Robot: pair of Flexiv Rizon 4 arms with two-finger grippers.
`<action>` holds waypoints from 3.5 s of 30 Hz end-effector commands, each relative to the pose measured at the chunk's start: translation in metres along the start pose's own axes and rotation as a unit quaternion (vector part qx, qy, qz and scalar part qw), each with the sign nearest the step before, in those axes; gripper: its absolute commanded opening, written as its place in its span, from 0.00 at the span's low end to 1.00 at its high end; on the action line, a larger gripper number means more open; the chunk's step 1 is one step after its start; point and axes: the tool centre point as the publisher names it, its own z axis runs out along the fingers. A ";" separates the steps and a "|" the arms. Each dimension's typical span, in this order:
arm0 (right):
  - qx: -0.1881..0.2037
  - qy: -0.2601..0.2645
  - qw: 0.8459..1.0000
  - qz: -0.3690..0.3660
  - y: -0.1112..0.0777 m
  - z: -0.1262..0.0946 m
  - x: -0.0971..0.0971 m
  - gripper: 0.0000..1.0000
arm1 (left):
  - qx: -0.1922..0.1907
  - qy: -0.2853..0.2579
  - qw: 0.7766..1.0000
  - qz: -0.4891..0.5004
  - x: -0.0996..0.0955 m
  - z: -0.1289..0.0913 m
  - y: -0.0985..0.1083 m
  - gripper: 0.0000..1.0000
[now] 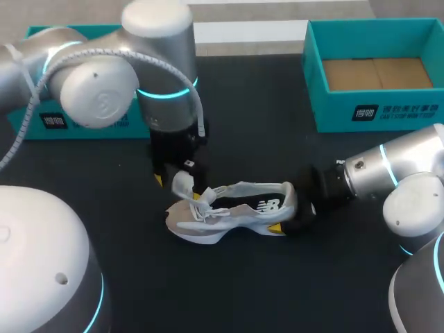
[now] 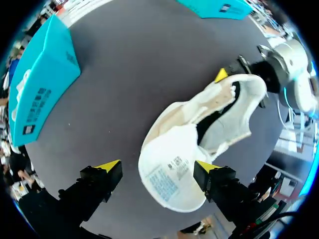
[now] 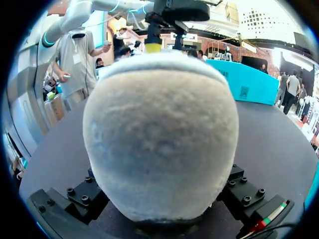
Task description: Take the shoe out of the shoebox, open the shoe tongue, remove and reinsert the insole, then place the shoe into the shoebox
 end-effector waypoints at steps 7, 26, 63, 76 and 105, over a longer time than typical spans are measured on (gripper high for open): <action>0.000 -0.001 1.000 0.000 -0.003 0.007 -0.001 0.00 | 0.060 -0.084 0.875 0.472 0.052 -0.079 -0.014 1.00; 0.000 -0.001 1.000 0.000 -0.003 0.007 -0.001 0.00 | 0.109 -0.039 0.729 0.675 0.118 -0.110 -0.061 0.00; 0.000 -0.001 1.000 0.000 -0.003 0.007 -0.001 0.00 | 0.071 -0.041 0.732 0.676 0.136 -0.021 -0.087 0.00; 0.000 -0.001 1.000 0.000 -0.003 0.007 -0.001 0.00 | 0.087 -0.071 0.767 0.631 0.118 0.024 -0.094 0.00; 0.000 -0.001 1.000 0.000 -0.003 0.007 -0.001 0.00 | 0.105 -0.050 0.801 0.588 0.118 0.065 -0.099 0.00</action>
